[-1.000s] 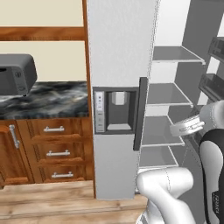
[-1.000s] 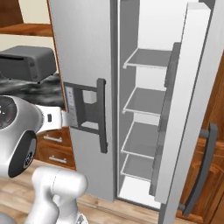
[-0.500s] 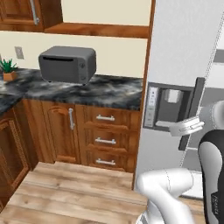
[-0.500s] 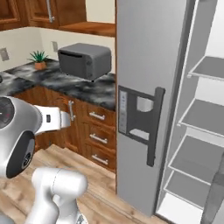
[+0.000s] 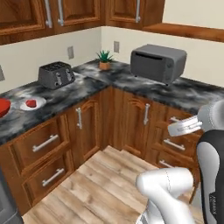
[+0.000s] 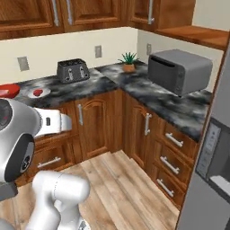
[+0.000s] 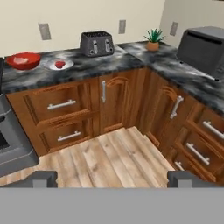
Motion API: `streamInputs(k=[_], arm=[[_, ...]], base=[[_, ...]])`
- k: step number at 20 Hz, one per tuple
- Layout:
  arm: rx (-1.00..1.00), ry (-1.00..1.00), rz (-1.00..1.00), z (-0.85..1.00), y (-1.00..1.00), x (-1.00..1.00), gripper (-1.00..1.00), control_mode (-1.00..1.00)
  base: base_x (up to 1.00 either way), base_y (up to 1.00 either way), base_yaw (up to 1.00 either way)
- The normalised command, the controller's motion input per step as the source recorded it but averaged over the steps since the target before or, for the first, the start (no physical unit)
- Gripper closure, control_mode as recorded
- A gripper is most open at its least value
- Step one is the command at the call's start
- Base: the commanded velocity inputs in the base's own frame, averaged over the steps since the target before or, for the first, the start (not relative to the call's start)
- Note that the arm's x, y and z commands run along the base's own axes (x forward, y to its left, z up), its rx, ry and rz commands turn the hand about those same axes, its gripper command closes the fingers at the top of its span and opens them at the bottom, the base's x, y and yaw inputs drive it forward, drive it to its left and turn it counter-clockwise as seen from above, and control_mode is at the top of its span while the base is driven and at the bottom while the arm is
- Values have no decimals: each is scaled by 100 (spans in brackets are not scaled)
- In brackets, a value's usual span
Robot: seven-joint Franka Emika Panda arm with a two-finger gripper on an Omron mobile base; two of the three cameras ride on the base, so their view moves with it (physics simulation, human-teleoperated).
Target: Place one of the steaks on the plate and the other in the bowl. Then place the bowl in the fridge.
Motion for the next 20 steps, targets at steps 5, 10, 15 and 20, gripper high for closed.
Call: streamInputs(k=[5,10,15,20], arm=[[0,0,0,0,0,0,-100,100],[0,0,0,0,0,0,-100,100],[0,0,0,0,0,0,-100,100],[0,0,0,0,0,0,-100,100]], base=[[56,18,61],[96,6,51],[99,20,47],[85,24,43]])
